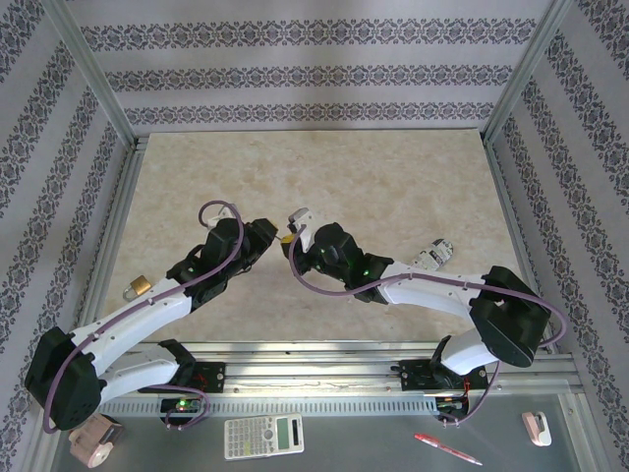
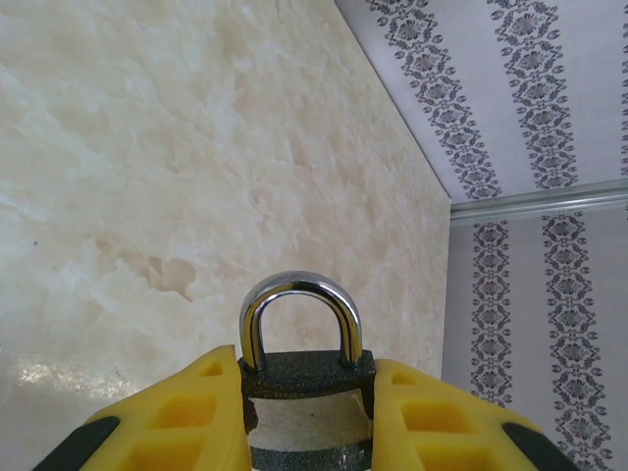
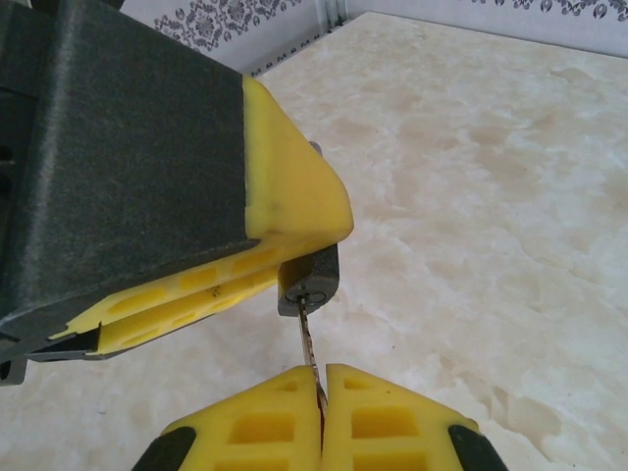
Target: Unlock with the key
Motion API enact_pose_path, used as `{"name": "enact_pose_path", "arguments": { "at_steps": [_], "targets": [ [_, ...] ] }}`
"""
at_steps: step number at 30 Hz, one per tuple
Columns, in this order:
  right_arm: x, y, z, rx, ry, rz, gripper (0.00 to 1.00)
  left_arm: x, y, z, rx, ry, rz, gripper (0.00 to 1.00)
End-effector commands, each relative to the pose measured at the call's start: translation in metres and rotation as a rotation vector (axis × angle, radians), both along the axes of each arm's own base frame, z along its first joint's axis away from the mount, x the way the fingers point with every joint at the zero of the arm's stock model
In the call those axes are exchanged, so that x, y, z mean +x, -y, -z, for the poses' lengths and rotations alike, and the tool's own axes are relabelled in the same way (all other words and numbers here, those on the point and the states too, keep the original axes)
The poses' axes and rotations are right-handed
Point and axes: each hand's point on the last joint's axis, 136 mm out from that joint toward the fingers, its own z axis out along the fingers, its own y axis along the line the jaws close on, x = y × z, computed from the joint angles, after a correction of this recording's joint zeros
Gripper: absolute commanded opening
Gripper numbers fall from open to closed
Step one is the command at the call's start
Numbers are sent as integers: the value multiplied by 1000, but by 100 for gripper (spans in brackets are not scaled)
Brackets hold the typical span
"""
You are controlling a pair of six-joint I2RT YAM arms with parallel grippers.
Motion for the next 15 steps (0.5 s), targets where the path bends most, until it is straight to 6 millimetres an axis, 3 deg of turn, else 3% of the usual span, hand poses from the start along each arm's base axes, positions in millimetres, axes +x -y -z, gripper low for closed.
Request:
{"name": "enact_pose_path", "arguments": {
  "at_steps": [1,15],
  "targets": [
    [11,-12,-39,145,87,20,0,-15,40,-27,-124,38,150,0],
    [18,2,-58,269,110,-4,0,-18,44,-31,-182,46,163,0]
  ]
}}
